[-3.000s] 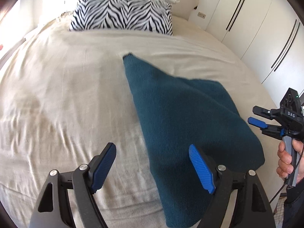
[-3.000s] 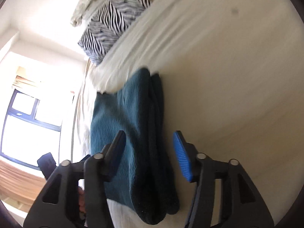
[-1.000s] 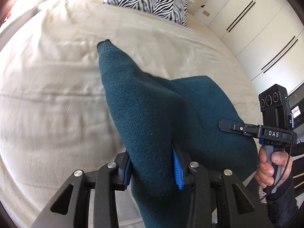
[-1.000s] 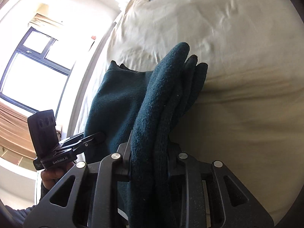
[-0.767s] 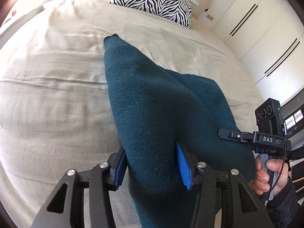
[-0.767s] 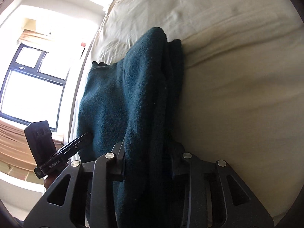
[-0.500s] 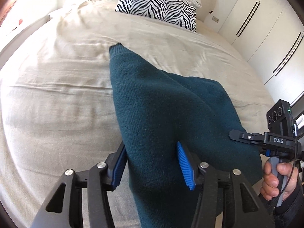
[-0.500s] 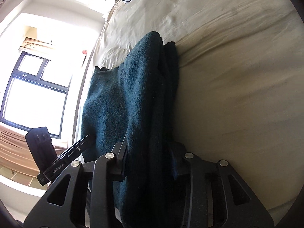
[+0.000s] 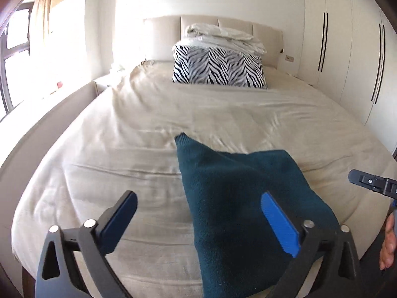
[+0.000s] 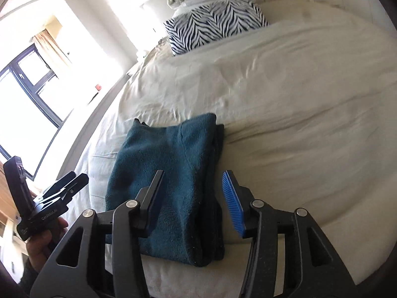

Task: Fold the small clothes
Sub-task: 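Open both grippers and lift them away from the folded sweater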

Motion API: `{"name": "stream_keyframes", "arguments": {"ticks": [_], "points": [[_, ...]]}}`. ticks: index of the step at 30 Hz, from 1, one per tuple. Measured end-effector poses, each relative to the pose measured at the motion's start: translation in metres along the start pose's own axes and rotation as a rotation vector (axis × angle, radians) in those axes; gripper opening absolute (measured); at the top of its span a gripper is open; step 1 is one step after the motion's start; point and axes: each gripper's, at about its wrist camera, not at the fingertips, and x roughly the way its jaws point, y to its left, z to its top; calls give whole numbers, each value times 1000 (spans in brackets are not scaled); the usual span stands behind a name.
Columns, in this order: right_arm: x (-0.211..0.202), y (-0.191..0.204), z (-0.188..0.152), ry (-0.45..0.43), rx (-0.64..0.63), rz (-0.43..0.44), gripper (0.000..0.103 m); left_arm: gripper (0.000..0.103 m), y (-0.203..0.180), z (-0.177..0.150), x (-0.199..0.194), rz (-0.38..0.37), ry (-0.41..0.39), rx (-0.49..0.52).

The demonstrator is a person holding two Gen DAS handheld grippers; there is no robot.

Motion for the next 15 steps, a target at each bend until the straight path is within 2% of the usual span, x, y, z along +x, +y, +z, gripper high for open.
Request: {"name": "stream_keyframes", "arguments": {"ticks": [1, 3, 5, 7, 8, 12, 14, 15], "points": [[-14, 6, 1, -39, -26, -20, 59, 103, -2, 4, -11, 23, -51, 10], [-46, 24, 2, -175, -81, -59, 82, 103, -6, 8, -36, 61, -167, 27], [-79, 36, 2, -314, -113, -43, 100, 103, -9, 9, -61, 107, -249, 24], [-110, 47, 1, -443, -156, -52, 103, 103, -10, 13, -69, 142, -207, 19], [-117, 52, 1, -463, -174, -58, 103, 103, -9, 15, -66, 147, -165, 27], [-123, 68, 5, -391, -222, -90, 103, 103, 1, 9, -48, 125, -60, -47], [-108, 72, 0, -288, -234, -168, 103, 103, 3, -3, -27, 109, 41, -85], [-101, 71, -4, -247, -229, -180, 103, 103, 5, -9, -17, 96, 91, -106]]}}
